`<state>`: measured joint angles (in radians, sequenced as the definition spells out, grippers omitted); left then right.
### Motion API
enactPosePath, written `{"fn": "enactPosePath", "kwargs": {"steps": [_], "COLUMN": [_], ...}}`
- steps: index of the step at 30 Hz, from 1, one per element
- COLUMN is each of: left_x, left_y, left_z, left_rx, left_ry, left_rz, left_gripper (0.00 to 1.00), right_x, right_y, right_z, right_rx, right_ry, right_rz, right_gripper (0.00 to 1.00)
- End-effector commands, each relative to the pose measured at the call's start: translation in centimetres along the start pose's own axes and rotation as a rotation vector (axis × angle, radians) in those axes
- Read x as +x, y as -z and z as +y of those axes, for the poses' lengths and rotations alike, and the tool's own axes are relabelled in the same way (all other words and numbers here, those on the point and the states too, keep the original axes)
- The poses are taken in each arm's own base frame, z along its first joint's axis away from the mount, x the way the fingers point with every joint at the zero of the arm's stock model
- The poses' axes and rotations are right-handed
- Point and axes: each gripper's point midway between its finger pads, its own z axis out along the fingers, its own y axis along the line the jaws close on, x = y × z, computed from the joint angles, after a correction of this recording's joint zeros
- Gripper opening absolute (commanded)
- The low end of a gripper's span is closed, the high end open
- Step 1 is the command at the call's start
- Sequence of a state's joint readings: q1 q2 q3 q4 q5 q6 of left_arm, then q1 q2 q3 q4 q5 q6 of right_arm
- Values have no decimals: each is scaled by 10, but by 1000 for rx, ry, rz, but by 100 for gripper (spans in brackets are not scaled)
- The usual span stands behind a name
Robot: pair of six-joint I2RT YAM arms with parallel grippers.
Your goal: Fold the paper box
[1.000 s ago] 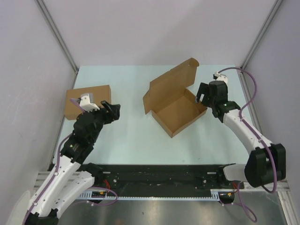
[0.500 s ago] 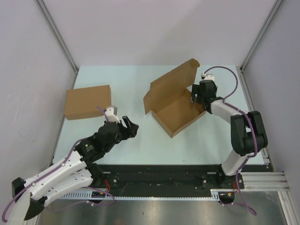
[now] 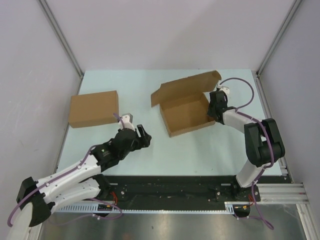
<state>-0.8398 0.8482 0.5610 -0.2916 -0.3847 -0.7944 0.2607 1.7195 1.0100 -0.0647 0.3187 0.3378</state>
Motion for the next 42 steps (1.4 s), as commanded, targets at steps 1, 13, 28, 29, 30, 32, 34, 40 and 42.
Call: {"fn": "enactPosePath", "kwargs": {"steps": [1,13,28,29,30,32,34,40,42], "left_x": [-17,-58,-81,-72,-68,-55,-49,-15,-11], "left_y": [-4,-28,-94,-98,-101,-108,-113,-138,-144], "left_z": [-8,-25,-14,-12,-11,-12,-13,7,11], "left_rx": [-14,-54,-154,-153,-151,-130,-114,-208,-238], "left_ry": [19,-73,-152,-156,-157,-163,-158,-178,-183], "left_rz": [-53,-184,-86,-60,-48,-6,10,124,141], "left_gripper": [73,82,100,100,100,100,98,90,84], "right_x": [26,51,63,67,71,76,83,97,95], "right_y": [14,41,64,67,70,74,78,88,91], "right_z": [-3,10,19,20,24,27,29,31,32], "right_rx": [35,-13,-88,-92,-103,-114,-124,-137,-135], "right_ry": [-95,-80,80,87,94,99,104,126,127], "right_rz": [40,90,90,96,98,103,108,118,107], "right_gripper": [32,23,13,13,13,13,14,17,33]}}
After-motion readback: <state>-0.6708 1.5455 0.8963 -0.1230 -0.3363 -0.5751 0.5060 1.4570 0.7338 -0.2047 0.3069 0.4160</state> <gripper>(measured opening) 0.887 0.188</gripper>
